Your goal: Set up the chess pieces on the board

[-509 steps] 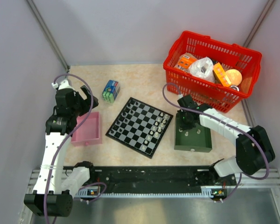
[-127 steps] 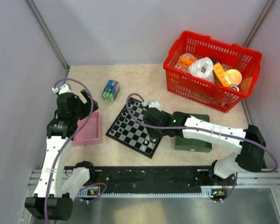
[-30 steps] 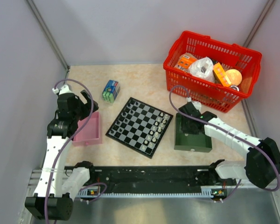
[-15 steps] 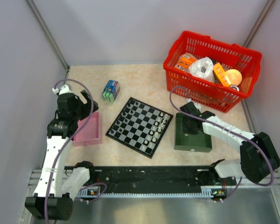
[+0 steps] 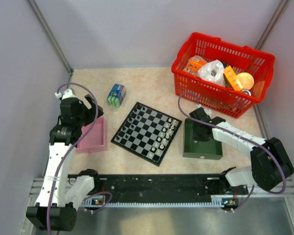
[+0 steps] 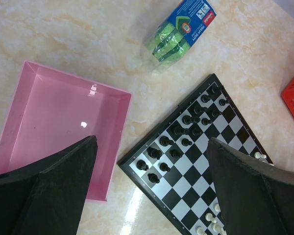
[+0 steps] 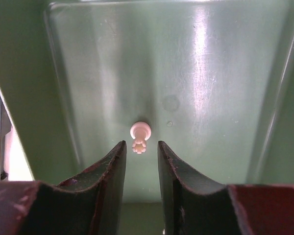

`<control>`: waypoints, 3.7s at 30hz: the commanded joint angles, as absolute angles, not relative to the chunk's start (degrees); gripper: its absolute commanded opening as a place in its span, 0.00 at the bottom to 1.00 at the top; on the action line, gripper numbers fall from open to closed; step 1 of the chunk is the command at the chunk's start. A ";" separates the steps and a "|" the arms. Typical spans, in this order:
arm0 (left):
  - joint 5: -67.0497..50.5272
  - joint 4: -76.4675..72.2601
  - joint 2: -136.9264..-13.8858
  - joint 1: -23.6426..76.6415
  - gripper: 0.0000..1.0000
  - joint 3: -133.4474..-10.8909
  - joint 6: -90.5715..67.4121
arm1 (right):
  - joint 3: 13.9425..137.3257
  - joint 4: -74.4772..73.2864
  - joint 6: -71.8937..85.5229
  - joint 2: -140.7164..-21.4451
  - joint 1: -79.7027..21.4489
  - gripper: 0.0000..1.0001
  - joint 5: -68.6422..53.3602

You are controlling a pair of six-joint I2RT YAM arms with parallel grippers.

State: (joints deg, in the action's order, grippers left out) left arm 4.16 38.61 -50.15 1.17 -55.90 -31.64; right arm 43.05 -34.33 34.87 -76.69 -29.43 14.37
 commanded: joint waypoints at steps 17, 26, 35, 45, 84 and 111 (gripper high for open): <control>4.92 37.09 -49.75 0.88 0.99 -56.60 -31.90 | 43.24 -31.11 32.43 -78.05 -28.65 0.22 15.12; 5.01 37.18 -49.57 0.88 0.99 -56.51 -32.08 | 44.29 -32.25 31.47 -77.44 -28.65 0.11 15.12; 4.66 36.83 -49.75 0.79 0.99 -56.16 -32.34 | 49.47 -38.22 29.27 -71.90 -28.74 0.05 14.77; 3.78 35.68 -50.27 0.88 0.99 -55.64 -32.69 | 56.33 -40.96 31.37 -65.83 -33.55 0.00 8.78; 8.26 37.88 -47.73 0.79 0.99 -55.72 -31.64 | 63.02 -31.46 33.31 -91.93 -72.86 0.00 16.87; 8.88 37.79 -47.38 0.79 0.99 -55.02 -31.90 | 64.34 -32.61 32.78 -95.62 -72.77 0.02 18.81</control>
